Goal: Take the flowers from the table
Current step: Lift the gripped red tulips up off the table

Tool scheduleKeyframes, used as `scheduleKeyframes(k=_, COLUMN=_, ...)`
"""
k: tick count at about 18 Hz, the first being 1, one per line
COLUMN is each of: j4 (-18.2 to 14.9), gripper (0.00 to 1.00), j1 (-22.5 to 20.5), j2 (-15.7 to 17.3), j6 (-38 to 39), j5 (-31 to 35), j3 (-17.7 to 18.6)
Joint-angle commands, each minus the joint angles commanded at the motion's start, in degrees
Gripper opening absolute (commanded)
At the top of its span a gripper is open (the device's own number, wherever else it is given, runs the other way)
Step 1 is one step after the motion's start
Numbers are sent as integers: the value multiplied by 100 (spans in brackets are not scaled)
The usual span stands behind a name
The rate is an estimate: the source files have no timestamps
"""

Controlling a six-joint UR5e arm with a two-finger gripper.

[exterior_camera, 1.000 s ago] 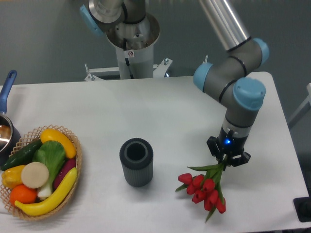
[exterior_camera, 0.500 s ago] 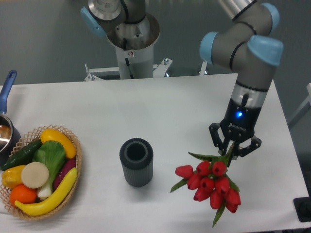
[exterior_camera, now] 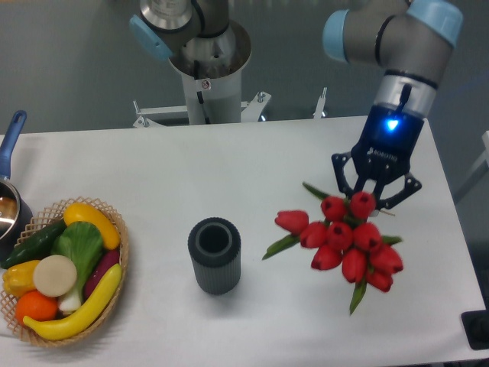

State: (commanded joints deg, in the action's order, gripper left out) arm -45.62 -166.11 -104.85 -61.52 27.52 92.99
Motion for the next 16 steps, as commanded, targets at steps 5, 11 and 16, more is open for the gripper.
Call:
scheduleKeyframes(k=5, j4=9, gripper=14, j1=-9, j2=0, j6=-9, j5=-186, j3=-9)
scheduleKeyframes(k=11, j4=9, gripper=14, j1=17, j2=-18, j6=-18, j5=-186, j3=-53)
scheduleKeyframes(k=16, j4=9, gripper=14, j1=-1, j2=-18, j6=-18, j5=-186, j3=-44)
